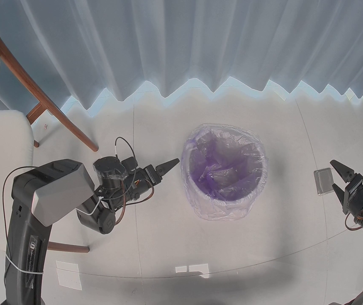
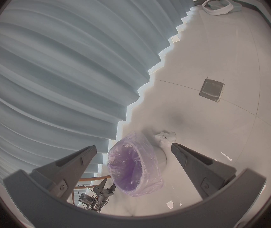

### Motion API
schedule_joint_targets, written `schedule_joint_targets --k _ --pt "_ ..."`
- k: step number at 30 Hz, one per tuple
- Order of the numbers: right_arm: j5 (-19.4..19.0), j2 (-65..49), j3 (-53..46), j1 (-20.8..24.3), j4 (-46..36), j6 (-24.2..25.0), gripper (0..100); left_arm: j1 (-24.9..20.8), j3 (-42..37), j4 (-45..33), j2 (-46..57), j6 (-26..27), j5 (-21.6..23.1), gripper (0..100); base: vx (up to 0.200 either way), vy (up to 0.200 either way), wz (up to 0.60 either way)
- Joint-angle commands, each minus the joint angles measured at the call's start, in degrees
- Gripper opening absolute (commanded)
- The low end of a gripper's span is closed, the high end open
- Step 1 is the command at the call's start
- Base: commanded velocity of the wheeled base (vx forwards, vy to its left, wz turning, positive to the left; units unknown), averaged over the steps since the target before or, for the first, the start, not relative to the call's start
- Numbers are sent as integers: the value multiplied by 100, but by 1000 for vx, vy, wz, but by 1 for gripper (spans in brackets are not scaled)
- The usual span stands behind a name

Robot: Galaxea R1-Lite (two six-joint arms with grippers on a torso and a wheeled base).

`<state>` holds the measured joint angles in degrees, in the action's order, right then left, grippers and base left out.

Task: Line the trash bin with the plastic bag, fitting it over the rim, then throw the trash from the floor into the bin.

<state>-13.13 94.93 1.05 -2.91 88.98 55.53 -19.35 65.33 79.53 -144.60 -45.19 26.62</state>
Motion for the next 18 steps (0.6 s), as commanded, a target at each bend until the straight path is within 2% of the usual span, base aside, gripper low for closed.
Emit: schedule_joint_targets --k 1,7,18 --pt "3 -256 -105 -16 76 2 100 80 261 1 90 -25 9 100 0 0 0" --pt "12 -598 -105 -25 49 28 100 -17 613 10 -288 -7 -52 100 0 0 0" --pt "12 -598 -105 -25 49 37 100 -157 718 10 -578 19 -61 100 0 0 0"
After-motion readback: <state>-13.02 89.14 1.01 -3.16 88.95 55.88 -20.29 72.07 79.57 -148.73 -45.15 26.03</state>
